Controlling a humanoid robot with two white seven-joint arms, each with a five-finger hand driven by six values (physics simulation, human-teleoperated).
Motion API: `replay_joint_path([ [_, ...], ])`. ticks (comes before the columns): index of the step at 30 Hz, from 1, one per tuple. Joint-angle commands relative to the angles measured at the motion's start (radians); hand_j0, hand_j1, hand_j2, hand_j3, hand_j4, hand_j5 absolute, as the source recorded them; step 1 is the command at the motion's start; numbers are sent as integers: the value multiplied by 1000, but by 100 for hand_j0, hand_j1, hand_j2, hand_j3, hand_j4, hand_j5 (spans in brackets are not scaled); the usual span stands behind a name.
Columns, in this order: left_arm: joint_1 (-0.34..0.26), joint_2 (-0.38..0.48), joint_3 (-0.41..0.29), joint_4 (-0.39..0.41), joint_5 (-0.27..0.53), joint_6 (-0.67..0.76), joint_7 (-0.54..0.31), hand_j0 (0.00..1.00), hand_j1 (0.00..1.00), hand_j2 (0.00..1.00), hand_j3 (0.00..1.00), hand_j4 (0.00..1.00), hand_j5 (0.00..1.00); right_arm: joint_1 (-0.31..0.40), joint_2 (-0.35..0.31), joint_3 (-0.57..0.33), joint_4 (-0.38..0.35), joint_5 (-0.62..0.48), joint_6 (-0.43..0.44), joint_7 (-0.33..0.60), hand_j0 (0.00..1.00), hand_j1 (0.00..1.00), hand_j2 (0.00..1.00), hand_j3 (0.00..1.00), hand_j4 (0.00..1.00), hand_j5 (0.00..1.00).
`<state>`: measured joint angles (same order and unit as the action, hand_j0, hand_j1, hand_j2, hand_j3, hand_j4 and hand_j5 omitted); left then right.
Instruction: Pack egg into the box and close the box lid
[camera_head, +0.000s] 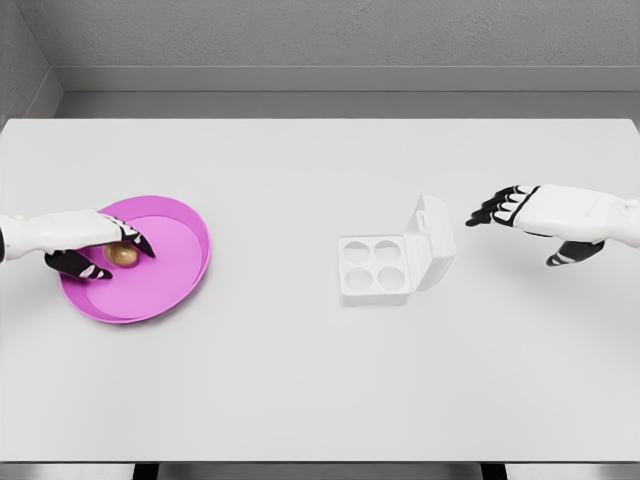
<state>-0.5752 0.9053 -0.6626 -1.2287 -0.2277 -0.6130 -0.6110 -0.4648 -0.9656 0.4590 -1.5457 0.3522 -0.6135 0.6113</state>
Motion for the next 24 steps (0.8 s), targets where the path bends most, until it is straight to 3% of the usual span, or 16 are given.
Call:
replay_joint_path([
  [1,0,0,0,11,4,2,0,70,70,70,70,70,70,0,-4,0,-2,-4,3,0,100,100,100,100,100,100],
  [15,-12,-23,0,37,-5,2,0,70,70,70,70,70,70,18,-10,0,-57,22,3,0,100,100,100,100,100,100],
  [24,-11,-17,-3,35,-5,2,0,61,61,61,61,61,61,31,-13,-3,-59,24,3,0,100,100,100,100,100,100],
])
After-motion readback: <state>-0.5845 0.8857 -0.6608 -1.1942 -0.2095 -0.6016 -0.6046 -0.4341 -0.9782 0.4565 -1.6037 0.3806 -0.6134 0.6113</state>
